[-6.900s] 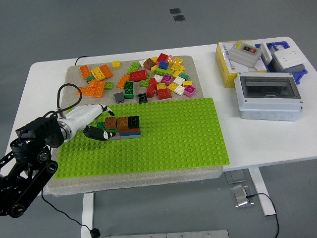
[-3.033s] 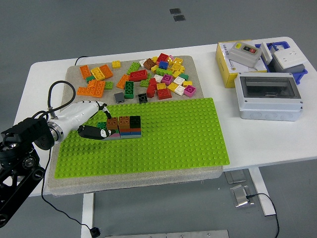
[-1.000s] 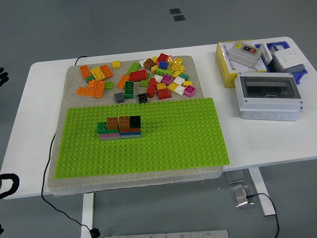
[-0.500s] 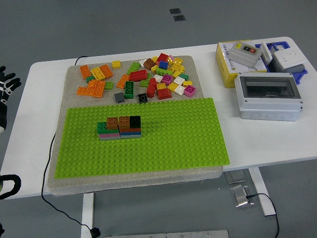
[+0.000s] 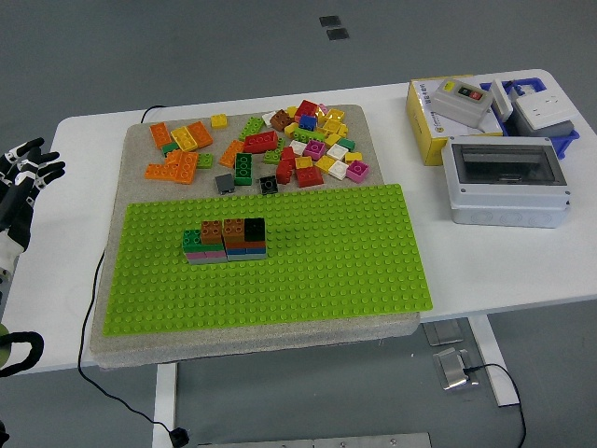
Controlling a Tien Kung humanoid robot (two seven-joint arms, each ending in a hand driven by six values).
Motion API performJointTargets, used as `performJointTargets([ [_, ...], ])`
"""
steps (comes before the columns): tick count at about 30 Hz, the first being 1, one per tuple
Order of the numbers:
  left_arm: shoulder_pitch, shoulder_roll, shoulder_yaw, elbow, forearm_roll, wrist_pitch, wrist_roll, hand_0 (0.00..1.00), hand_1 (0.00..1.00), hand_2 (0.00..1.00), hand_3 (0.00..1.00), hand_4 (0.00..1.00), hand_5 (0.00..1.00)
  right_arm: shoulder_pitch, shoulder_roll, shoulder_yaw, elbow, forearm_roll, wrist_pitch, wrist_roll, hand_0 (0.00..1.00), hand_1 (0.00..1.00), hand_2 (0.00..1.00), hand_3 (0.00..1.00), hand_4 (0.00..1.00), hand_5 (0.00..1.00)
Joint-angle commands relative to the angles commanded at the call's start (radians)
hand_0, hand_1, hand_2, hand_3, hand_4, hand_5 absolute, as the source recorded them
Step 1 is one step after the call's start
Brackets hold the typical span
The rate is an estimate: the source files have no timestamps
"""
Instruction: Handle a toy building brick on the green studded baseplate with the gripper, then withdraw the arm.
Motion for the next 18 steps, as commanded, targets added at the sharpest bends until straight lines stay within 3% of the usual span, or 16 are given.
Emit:
performJointTargets([
  [18,0.001,0.005,0.040,0.003,0.004,0.006,-0.012,0.711,0.636,0.596,0.641,0.616,0.440,-0.002,-0.001,-0.024,0.000,0.030,-0.002,-0.008,0.593,0.530,0.694,0.784,0.649,0.998],
])
